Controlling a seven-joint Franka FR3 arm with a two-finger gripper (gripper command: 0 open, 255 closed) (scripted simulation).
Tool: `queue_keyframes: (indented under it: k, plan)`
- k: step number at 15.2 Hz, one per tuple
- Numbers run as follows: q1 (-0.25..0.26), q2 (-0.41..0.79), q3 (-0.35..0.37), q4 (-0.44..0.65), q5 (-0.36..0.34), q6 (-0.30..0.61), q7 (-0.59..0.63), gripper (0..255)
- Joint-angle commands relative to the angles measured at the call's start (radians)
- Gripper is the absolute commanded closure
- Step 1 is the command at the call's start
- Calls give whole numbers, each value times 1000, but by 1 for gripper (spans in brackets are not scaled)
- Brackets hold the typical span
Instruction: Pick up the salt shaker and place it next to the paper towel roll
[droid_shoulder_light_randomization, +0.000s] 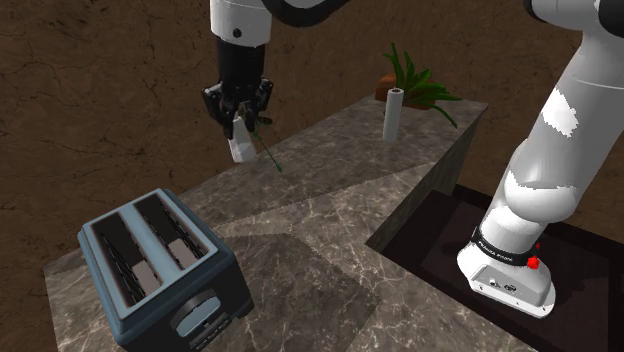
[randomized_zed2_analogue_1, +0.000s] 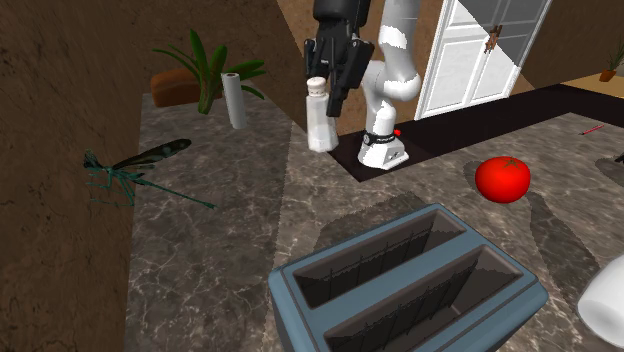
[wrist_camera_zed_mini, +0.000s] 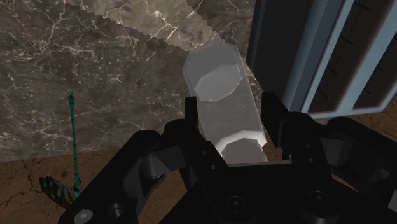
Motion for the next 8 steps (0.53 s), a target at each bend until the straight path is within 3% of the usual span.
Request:
queue_keyframes:
  k: [1, 3, 8]
  plan:
    - [0, 2, 0, 29, -1, -28, -1, 255]
    - [0, 8, 1, 60, -4, -54, 0, 255]
    - [-46, -154, -94, -98, 116, -35, -164, 255]
